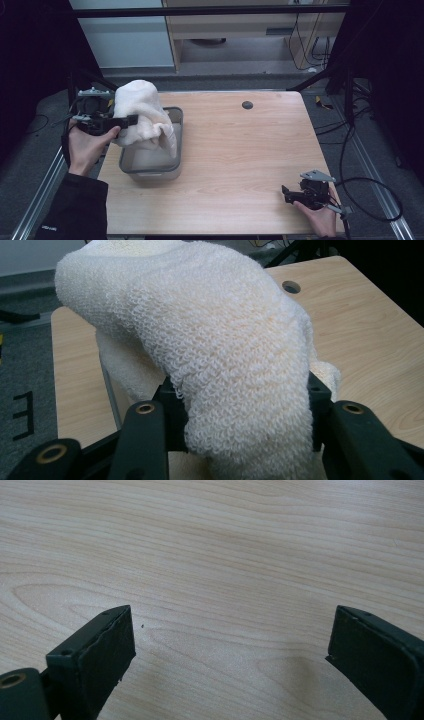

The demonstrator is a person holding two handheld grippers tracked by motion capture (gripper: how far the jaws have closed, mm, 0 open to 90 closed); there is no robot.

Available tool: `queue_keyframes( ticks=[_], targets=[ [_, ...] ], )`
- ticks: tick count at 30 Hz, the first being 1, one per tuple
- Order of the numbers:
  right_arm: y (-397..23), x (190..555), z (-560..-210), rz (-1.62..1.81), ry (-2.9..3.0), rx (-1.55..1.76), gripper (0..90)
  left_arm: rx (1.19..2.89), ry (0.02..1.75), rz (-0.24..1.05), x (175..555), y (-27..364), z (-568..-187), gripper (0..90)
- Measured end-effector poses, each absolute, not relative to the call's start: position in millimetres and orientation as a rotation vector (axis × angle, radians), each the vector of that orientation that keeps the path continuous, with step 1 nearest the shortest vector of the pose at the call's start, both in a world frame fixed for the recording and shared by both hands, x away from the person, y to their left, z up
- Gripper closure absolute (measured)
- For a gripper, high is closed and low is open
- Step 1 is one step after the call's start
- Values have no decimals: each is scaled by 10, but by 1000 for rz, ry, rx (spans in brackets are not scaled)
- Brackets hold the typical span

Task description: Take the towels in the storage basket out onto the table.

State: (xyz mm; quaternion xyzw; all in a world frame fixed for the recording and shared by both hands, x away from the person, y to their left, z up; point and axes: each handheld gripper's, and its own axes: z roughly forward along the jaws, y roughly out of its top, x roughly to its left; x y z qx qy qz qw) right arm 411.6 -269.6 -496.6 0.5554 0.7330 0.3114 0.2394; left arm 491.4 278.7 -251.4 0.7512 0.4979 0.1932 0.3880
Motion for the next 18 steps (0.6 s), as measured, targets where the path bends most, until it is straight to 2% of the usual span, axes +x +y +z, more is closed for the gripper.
queue_keyframes(
  ticks=[18],
  targets=[
    [-2699, 4116, -4965, 857, 2006, 1518, 52, 1954, 1145, 480, 4777, 2510, -2266, 527]
  ],
)
